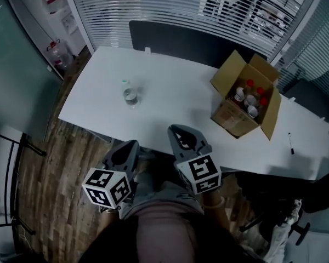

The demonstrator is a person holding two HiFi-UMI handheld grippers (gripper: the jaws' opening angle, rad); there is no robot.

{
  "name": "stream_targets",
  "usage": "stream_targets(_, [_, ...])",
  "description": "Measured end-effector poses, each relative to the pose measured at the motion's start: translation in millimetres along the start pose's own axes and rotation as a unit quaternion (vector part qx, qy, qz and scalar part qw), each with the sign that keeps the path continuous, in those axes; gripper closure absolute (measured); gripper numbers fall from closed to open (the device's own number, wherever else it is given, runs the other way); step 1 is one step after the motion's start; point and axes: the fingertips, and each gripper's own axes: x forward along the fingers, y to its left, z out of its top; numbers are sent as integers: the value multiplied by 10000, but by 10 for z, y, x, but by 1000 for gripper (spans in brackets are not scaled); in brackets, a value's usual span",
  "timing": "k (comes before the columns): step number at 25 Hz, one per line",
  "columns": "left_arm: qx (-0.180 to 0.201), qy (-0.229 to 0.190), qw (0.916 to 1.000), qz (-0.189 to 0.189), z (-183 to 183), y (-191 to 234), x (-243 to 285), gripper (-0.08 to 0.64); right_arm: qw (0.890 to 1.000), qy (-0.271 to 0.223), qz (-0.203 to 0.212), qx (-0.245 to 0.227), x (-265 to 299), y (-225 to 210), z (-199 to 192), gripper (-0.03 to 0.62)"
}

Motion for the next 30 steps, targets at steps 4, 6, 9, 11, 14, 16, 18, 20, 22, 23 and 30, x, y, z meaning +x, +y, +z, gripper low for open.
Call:
stream_targets(4, [59, 55, 9998, -164, -74, -224, 69, 551, 9999, -93, -124, 27, -213, -98, -50, 554])
stream_targets(6, [91, 75, 9995, -296, -97, -347, 116, 551, 9997, -128, -218, 16, -332, -163, -92, 554])
stream_targets(9, [122, 140, 9983, -545, -133, -544, 202, 551, 9987, -199, -460, 36, -509, -279, -110, 554])
stream_targets(11, [183, 228, 9970, -717, -151, -678, 268, 551, 9976, -188, -661, 66, -622, -370, -130, 554])
stream_targets(14, [335, 363, 9942, -952, -167, -854, 378, 551, 9949, -98, -984, 196, -787, -523, -205, 554])
stream_targets(16, [422, 438, 9920, -1104, -182, -951, 446, 551, 9920, -70, -1226, 300, -895, -626, -252, 554])
stream_targets(18, [501, 502, 9895, -1258, -189, -1041, 509, 551, 9883, -45, -1472, 385, -1007, -735, -309, 554])
stream_targets(20, [574, 565, 9868, -1405, -197, -1126, 578, 551, 9845, -20, -1705, 411, -1116, -841, -364, 554])
stream_targets(22, [637, 642, 9836, -1561, -215, -1201, 655, 552, 9807, -19, -1898, 461, -1196, -924, -391, 554])
stream_targets(23, [669, 681, 9817, -1645, -223, -1234, 695, 551, 9788, -13, -1984, 499, -1225, -958, -412, 554])
stream_targets(30, [884, 897, 9680, -2172, -182, -1462, 1018, 551, 9644, 74, -2543, 721, -1374, -1265, -507, 554])
